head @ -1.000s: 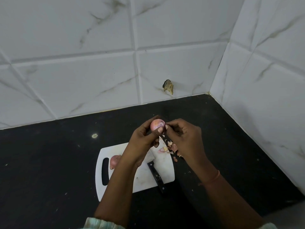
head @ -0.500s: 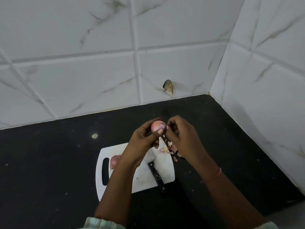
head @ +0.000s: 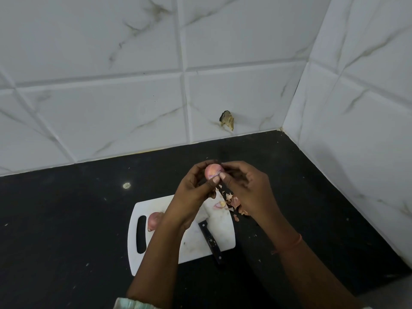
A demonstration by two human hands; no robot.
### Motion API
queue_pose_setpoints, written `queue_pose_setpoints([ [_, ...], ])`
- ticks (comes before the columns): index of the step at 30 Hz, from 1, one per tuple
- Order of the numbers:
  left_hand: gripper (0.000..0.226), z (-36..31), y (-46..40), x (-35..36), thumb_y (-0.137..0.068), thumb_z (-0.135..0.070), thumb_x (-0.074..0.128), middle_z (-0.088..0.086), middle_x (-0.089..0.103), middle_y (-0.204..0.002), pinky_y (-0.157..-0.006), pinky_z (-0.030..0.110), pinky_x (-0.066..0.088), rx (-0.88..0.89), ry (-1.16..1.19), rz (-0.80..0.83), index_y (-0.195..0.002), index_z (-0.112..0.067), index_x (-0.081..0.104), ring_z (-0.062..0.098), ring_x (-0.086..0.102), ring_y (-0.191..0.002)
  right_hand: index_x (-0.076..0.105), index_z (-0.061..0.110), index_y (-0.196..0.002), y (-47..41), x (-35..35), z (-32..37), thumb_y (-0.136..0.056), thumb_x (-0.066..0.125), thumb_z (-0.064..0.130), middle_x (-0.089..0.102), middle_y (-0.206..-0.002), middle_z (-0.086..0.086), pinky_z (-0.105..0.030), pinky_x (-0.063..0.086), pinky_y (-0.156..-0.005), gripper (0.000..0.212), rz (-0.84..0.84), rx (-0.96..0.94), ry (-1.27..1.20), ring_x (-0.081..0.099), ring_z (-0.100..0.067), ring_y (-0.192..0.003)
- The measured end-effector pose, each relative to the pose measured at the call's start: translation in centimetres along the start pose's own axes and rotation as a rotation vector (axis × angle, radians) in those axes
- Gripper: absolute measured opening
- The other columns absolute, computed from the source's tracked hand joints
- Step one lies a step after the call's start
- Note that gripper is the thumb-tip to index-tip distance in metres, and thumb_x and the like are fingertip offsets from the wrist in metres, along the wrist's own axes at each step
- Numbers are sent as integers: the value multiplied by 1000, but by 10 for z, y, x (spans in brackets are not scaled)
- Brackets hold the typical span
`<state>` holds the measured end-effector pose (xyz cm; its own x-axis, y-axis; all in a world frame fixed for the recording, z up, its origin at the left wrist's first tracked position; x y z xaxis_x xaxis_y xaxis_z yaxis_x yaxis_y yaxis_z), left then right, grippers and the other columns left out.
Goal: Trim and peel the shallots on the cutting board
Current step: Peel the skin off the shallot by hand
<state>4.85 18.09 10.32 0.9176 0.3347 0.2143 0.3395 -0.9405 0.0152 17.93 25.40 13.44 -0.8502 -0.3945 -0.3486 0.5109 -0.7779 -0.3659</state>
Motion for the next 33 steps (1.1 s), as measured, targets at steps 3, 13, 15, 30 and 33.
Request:
queue_pose_setpoints([
  [3,39,-2,0,-2,-89,-14,68,2,66,-120,-72,31,50,11,-32,-3,-127,-20,62,32,62,-103,71,9,-111,0,-2,1,-88,69,11,73,-100,2,-16,54,-80,23,-15,-57,31,68,-1,-91],
  [13,39,-5,1,-5,-91,-16,67,-6,69,-114,-73,26,52,-5,-68,-19,-128,-26,63,19,62,-92,73,6,-102,2,-3,4,-88,69,10,74,-91,0,-23,58,-74,15,-82,-137,71,70,-6,-83],
  [15,39,-4,1,-5,-90,-17,68,-7,69,-113,-74,25,53,-11,-64,-21,-127,-28,64,18,61,-90,73,5,-99,2,-4,3,-88,69,9,74,-88,-1,-26,59,-71,12,-107,-113,50,71,-9,-80],
  [30,49,-4,5,2,-86,-37,60,7,67,-124,-91,33,55,48,75,-103,-130,-16,61,24,66,-113,68,10,-104,7,5,-2,-85,72,13,73,-92,1,-23,58,-69,19,-54,87,-212,72,-11,-82],
  [33,49,-1,4,2,-89,-33,57,8,66,-128,-89,30,55,6,114,-73,-134,-15,58,27,64,-117,69,13,-95,7,0,-1,-88,69,16,72,-84,4,-21,56,-66,8,-120,40,-145,71,-10,-75],
])
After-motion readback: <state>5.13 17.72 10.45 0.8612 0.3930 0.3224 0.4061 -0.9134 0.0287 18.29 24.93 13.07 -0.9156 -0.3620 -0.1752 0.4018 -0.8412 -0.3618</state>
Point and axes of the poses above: each hand's wrist, its own y-axis away from the middle knuckle, its own x-axis out of the palm, z = x × y, the point moved 5 cm from there along -y, towards the middle knuckle
